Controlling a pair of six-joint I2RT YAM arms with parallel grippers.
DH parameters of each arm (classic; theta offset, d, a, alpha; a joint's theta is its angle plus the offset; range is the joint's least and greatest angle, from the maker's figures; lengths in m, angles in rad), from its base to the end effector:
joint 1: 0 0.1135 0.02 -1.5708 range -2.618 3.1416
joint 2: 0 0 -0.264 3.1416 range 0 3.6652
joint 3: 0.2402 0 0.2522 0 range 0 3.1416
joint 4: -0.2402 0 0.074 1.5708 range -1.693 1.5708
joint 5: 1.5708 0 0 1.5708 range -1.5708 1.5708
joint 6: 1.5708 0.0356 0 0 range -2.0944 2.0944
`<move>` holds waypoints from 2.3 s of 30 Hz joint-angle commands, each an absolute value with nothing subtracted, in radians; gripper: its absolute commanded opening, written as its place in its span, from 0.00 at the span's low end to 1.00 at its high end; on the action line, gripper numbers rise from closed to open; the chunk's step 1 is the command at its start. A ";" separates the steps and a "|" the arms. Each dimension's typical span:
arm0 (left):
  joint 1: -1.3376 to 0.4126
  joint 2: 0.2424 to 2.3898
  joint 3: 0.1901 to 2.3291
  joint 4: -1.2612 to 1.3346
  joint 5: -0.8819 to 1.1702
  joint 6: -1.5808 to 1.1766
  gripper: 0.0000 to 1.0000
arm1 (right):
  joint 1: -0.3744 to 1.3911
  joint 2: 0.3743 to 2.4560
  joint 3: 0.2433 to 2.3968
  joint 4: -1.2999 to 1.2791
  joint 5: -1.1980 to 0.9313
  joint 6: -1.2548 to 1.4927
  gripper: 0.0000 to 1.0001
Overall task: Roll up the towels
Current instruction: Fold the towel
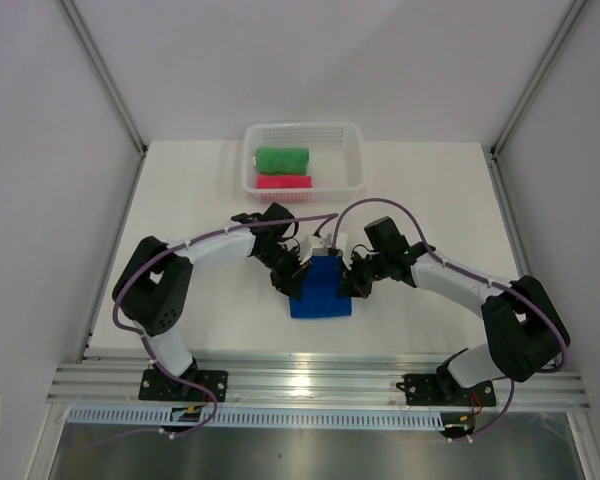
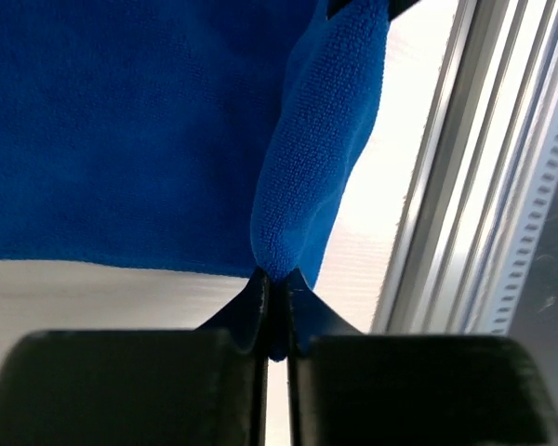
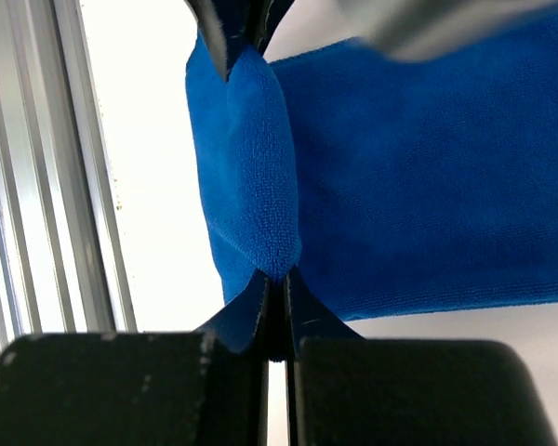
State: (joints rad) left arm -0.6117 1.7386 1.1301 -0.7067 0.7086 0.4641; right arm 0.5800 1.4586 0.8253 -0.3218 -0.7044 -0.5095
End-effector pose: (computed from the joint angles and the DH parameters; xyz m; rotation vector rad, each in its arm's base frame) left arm 0.2527 -0.2056 0.1852 1.5266 2.3028 -1.0442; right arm 0.2231 0.1737 0.1967 -1.4881 1.9131 0.9112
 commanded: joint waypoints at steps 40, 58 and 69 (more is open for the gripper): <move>-0.554 1.838 1.410 -0.877 0.575 0.433 0.05 | 0.496 1.443 0.827 -0.276 -0.601 -0.308 0.00; -0.542 1.959 1.436 -0.796 0.451 0.373 0.06 | 0.439 1.504 0.864 -0.129 -0.362 -0.135 0.44; -0.531 1.948 1.433 -0.758 0.535 0.360 0.11 | 0.546 1.350 0.683 0.202 -0.466 0.076 0.37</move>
State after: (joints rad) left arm -0.5415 1.9636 1.4029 -0.7872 0.4828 0.3729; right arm 0.4946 1.3727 0.7292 0.0151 -0.4206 -0.0257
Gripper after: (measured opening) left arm 0.128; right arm 0.369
